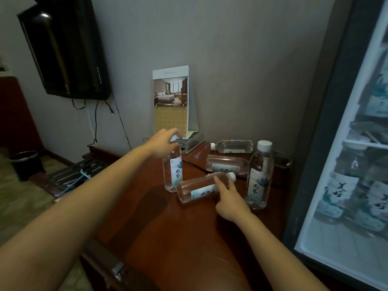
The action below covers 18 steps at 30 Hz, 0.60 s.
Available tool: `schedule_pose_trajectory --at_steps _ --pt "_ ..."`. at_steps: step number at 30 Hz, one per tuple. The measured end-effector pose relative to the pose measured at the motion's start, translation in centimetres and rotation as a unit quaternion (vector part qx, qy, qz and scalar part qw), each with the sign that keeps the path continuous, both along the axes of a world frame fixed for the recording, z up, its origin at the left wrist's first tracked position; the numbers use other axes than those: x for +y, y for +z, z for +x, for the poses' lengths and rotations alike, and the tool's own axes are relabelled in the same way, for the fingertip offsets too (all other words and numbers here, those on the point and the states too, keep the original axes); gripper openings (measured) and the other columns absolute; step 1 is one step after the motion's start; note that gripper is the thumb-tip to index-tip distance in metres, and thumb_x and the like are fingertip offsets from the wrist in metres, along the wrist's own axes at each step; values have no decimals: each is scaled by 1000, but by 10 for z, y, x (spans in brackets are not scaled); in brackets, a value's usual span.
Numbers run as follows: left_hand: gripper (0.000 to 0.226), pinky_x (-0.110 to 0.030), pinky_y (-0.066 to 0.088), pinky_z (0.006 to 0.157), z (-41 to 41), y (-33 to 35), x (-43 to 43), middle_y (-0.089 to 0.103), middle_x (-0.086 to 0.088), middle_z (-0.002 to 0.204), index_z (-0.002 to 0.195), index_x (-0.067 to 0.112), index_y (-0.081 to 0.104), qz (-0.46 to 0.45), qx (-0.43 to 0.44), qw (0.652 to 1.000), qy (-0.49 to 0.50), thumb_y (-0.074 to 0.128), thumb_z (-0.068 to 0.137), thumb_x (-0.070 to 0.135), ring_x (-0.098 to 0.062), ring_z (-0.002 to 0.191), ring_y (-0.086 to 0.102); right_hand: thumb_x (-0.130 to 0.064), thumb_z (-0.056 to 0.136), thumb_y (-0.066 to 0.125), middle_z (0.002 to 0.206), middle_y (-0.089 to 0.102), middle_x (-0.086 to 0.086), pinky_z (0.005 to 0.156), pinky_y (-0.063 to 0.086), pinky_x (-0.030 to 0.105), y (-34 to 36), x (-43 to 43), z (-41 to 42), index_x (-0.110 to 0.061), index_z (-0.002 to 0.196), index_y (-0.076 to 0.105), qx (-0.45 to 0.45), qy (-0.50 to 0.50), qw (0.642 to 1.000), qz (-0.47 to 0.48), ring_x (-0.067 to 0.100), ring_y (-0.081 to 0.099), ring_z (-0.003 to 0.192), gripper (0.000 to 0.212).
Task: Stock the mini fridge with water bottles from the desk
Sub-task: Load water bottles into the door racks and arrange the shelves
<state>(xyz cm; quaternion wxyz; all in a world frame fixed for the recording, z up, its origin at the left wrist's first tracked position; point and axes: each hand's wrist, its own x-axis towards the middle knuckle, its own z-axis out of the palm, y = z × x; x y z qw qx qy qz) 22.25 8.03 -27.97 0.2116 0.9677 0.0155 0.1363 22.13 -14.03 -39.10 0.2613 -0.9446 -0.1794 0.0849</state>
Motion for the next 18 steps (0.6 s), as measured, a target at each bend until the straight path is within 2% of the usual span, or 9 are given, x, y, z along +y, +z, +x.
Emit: schedule_pose_trajectory --at_steps 2,5,8,10,12,14,18 --pt "28 -42 48 94 5 -3 -4 42 -14 129 121 22 49 47 -10 998 36 51 94 24 -28 108 51 -4 84 45 157 -19 1 104 42 43 -2 -1 1 -37 148 1 -9 1 1000 1 29 27 140 85" --pt "32 -45 28 108 11 -13 -17 41 -10 134 122 25 52 181 -79 977 84 53 91 32 -29 127 34 -3 84 46 157 -18 1 103 43 44 -7 -1 2 -38 148 -1 -19 6 1000 12 28 25 141 86" --pt "31 -48 7 115 21 -25 -40 43 -7 134 119 24 55 267 -123 953 70 54 89 32 -26 133 28 -3 84 45 158 -15 1 101 44 43 -14 -2 3 -40 147 -4 -25 17 999 21 28 22 142 88" --pt "31 -48 1 115 29 -33 -53 44 -6 133 119 23 56 291 -135 945 58 54 89 30 -25 134 28 -2 84 44 159 -3 5 107 38 44 -19 -3 4 -42 146 -6 -33 27 999 28 29 17 143 89" --pt "32 -45 6 116 37 -42 -63 46 -7 131 121 21 56 306 -145 940 34 53 89 26 -26 132 30 -2 84 44 156 14 11 112 29 45 -21 -4 5 -43 145 -7 -34 33 998 32 29 15 144 90" --pt "35 -39 21 111 46 -51 -70 48 -7 128 125 17 53 314 -139 939 0 50 90 20 -26 126 35 -3 85 44 153 25 13 115 24 44 -22 -6 6 -44 145 -8 -36 37 998 28 29 16 144 89" --pt "49 -39 36 102 74 -67 -83 41 -9 136 136 12 38 269 -44 962 -34 52 89 18 -28 127 36 -2 87 42 154 25 10 118 14 40 -23 -6 7 -45 145 -8 -49 37 998 32 25 14 145 88"
